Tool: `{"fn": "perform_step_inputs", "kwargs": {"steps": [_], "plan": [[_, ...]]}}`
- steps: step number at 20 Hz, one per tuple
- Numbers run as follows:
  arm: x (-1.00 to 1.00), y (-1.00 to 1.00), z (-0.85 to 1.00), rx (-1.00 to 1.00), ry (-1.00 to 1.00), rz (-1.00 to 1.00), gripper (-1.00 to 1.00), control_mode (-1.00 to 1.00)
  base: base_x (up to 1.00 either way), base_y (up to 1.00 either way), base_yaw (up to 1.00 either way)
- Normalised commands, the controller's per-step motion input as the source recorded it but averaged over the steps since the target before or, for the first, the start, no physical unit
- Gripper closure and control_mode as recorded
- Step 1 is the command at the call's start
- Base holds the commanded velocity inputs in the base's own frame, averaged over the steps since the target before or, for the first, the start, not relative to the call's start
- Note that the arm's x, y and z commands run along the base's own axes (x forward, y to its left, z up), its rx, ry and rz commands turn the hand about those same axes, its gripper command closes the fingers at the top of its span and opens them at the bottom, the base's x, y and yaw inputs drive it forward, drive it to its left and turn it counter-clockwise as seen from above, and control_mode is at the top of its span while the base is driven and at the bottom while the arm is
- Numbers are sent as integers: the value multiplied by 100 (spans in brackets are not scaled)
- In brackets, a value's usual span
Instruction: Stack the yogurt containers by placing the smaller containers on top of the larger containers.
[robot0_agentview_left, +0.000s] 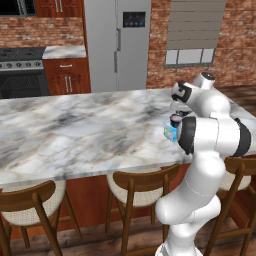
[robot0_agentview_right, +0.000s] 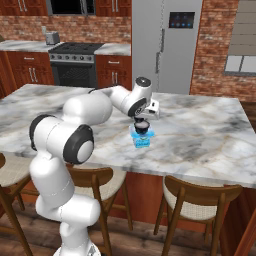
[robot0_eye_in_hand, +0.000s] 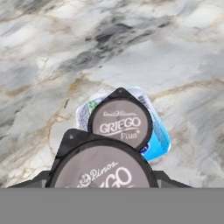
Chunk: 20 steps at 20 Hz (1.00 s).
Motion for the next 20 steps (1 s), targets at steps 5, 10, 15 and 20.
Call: {"fn": "perform_step_inputs", "kwargs": {"steps": [5, 10, 15, 20], "plan": [[5, 0, -11, 0, 0, 0, 100, -100, 0, 0, 0], [4, 0, -7, 0, 0, 0, 100, -100, 0, 0, 0], [5, 0, -7, 0, 0, 0, 100, -100, 0, 0, 0], [9, 0, -8, 0, 0, 0, 100, -100, 0, 0, 0]]}}
